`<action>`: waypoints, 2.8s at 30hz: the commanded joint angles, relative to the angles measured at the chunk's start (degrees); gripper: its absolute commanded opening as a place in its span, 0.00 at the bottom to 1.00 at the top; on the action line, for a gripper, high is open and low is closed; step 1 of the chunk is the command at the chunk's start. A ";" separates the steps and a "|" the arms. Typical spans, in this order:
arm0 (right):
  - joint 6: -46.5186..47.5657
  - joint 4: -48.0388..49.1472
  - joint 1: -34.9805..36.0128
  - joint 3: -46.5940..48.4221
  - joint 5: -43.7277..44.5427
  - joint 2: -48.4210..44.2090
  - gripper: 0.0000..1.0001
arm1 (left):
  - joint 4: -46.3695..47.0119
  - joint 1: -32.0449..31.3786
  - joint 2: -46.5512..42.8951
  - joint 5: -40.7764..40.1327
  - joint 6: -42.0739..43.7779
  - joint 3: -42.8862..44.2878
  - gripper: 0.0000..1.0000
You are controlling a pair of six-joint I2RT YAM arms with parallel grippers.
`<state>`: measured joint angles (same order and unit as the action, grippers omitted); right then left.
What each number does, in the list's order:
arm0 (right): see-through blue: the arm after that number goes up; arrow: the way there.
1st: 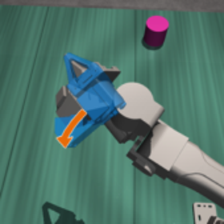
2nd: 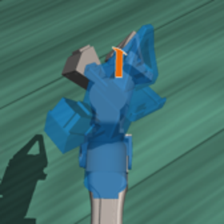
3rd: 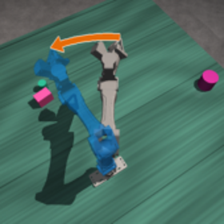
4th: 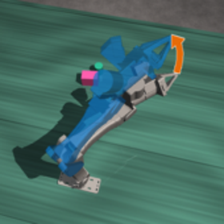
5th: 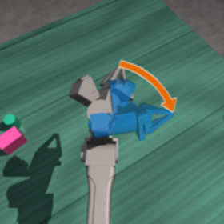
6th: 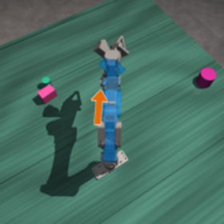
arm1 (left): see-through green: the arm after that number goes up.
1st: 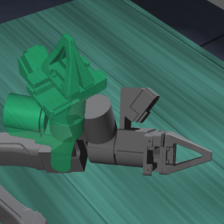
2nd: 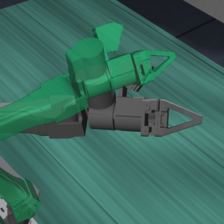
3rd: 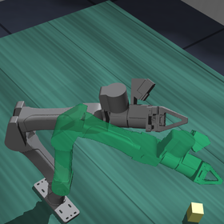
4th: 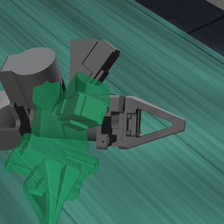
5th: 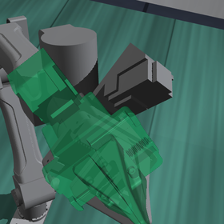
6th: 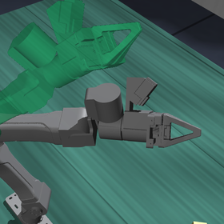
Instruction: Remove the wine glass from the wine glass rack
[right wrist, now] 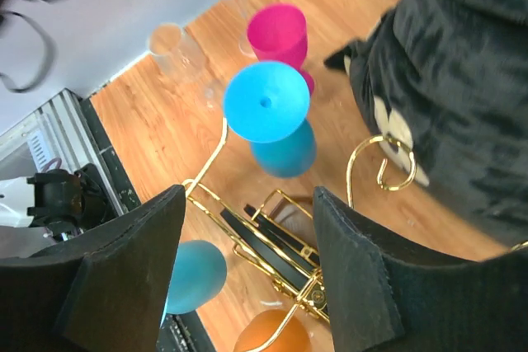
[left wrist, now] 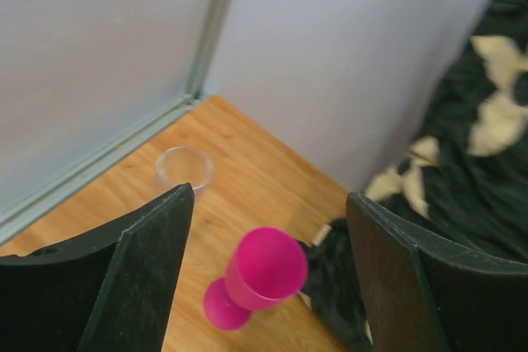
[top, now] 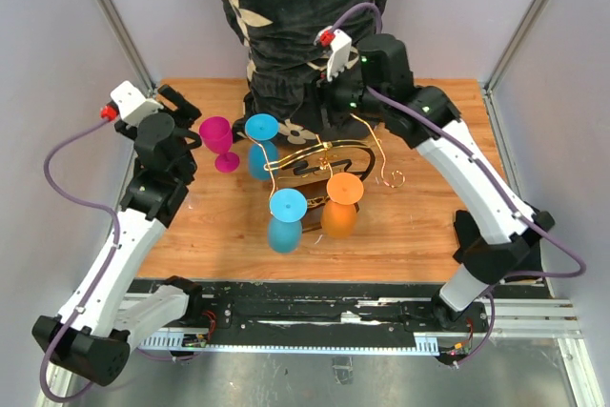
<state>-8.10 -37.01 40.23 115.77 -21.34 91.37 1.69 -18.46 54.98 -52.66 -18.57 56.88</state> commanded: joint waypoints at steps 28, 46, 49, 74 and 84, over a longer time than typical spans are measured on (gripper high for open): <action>-8.95 -3.91 -3.73 4.07 -1.76 7.44 0.61 | -34.60 0.77 19.32 52.59 -14.16 25.73 0.38; -9.36 -1.02 -6.35 -0.92 -1.34 4.66 0.60 | -37.50 0.72 16.62 55.83 -14.42 22.47 0.29; -9.50 -0.56 -6.68 -1.62 -1.38 4.27 0.60 | -37.21 0.75 15.78 56.60 -14.82 22.34 0.21; -9.48 1.11 -8.20 -5.53 -2.38 1.81 0.60 | -31.86 0.27 14.92 61.32 -17.76 18.84 0.03; -10.30 3.07 -8.24 -7.33 -3.71 1.29 0.60 | -26.21 1.04 9.34 52.93 -19.78 17.67 0.01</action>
<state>-17.15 -35.97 32.49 109.40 -23.99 94.41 -31.16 -18.09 67.31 4.01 -36.77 75.20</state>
